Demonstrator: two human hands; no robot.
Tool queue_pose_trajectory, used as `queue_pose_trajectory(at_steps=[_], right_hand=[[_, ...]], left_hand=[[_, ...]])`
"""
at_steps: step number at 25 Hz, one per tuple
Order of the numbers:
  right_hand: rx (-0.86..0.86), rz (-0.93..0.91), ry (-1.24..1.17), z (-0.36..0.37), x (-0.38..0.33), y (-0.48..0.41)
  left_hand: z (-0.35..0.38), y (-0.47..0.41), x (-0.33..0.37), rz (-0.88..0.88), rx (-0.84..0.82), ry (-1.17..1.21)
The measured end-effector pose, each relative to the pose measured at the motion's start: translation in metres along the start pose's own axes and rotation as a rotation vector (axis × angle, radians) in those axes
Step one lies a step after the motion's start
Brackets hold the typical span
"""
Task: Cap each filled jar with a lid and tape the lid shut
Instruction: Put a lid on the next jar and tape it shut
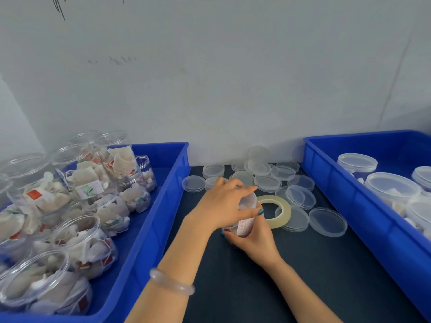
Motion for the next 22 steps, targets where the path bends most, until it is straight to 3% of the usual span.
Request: queue_pose_trajectory(at_steps=[6, 13, 18, 22], right_hand=[[-0.024, 0.005, 0.004, 0.002, -0.001, 0.0], [-0.018, -0.006, -0.012, 0.001, -0.002, -0.002], [-0.045, 0.026, -0.071, 0.001, 0.001, -0.004], [-0.081, 0.022, -0.047, 0.003, 0.002, -0.004]], left_hand=[[0.005, -0.004, 0.028, -0.361, 0.104, -0.247], [0.015, -0.004, 0.014, -0.203, 0.101, 0.153], [0.012, 0.004, 0.0, 0.021, -0.009, 0.187], [0.007, 0.015, -0.004, 0.011, -0.056, 0.257]])
Point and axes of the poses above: each hand's wrist, its own y-axis away from the middle knuckle, its own z-axis out of the palm, x = y × z, the point moved 3 cm from there along -y, towards the middle knuckle, and after that the axes turned 13 degrees about -y, right-handed, at the moved point
